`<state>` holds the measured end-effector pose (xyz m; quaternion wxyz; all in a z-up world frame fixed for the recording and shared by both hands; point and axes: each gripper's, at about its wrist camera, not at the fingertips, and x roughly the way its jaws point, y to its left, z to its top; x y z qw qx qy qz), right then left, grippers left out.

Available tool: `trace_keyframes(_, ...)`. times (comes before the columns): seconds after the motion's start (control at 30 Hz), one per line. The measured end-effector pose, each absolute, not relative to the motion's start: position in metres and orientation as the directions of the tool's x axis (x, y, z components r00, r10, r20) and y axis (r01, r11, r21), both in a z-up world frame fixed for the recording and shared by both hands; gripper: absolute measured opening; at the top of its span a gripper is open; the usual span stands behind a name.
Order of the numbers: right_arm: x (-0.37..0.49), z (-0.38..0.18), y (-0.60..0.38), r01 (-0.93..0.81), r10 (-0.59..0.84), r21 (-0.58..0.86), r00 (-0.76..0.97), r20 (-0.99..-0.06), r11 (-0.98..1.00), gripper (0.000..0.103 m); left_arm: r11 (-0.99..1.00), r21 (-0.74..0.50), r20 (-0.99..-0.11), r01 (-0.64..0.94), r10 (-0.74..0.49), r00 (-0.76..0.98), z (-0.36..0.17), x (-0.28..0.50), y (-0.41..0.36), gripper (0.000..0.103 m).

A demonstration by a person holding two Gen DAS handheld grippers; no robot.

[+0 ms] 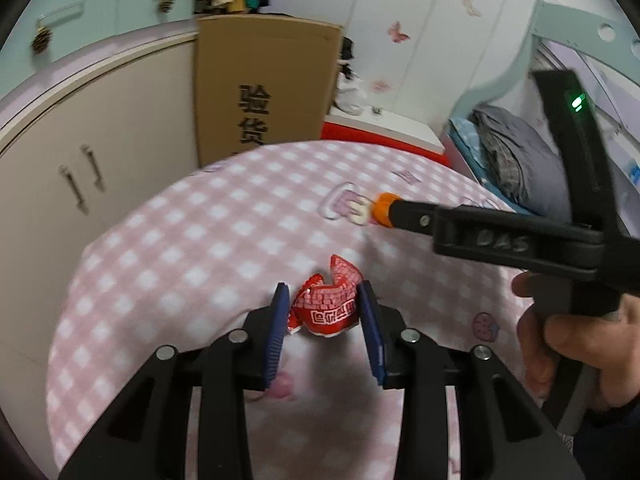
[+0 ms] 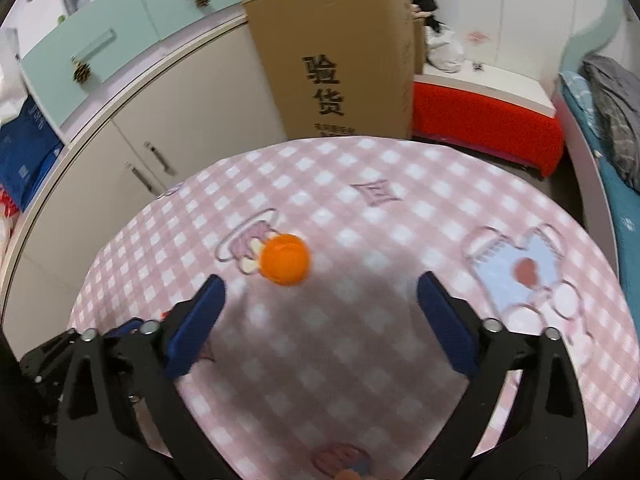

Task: Collect trash
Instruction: 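Grasp the red wrapper with the left tool while the right tool grasps the orange cap, then carry the red wrapper and orange cap over the bin and open both tools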

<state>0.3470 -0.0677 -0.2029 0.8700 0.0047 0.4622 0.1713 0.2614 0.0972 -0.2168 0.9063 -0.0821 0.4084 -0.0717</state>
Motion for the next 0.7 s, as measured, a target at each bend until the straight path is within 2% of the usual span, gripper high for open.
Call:
trace_keyframes(0.13,0.353,-0.210,-0.048,-0.306,0.233,0.068,0.542,-0.808,0.950,0.075,0.975,-0.223,-0.722,0.020,-0.179,0.668,-0.212,0.255,0.116,0.035)
trace_keyframes(0.2,0.351,-0.210,-0.043,-0.314,0.209,0.028,0.562,-0.800,0.949,0.054,0.974,-0.226,-0.722,0.012,-0.176,0.669,-0.211,0.253,0.120,0.035)
trace_keyframes(0.23,0.349,-0.209,-0.044,-0.316,0.207,0.022,0.565,-0.798,0.948,0.037,0.974,-0.228,-0.722,0.011,-0.176,0.669,-0.211,0.252,0.120,0.035)
trace_keyframes(0.27,0.348,-0.209,-0.045,-0.318,0.212,0.027,0.565,-0.797,0.948,0.030,0.972,-0.234,-0.720,0.011,-0.180,0.670,-0.210,0.251,0.120,0.035)
trace_keyframes(0.37,0.339,-0.207,-0.059,-0.324,0.275,0.105,0.539,-0.796,0.940,0.029,0.970,-0.243,-0.713,0.017,-0.190,0.674,-0.206,0.244,0.116,0.035)
trace_keyframes(0.7,0.279,-0.160,-0.126,-0.273,0.329,0.198,0.610,-0.721,0.941,0.029,0.967,-0.244,-0.670,0.076,-0.225,0.708,-0.175,0.222,0.081,0.035)
